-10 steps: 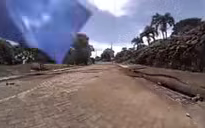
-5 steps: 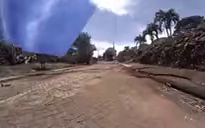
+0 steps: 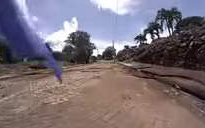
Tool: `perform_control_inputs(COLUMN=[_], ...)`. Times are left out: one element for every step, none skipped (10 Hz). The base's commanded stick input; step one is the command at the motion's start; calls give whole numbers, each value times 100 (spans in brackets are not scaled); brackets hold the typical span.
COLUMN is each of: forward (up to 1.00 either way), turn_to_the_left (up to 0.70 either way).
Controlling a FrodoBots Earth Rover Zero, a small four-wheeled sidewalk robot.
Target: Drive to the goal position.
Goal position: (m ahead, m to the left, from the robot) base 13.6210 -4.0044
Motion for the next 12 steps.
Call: perform_control_inputs(forward=[70,70,70,70,70,70,70,70,70,70,70,70], turn_to_the_left=[0,0,-16,-5,0,0,0,0,0,0,0,0])
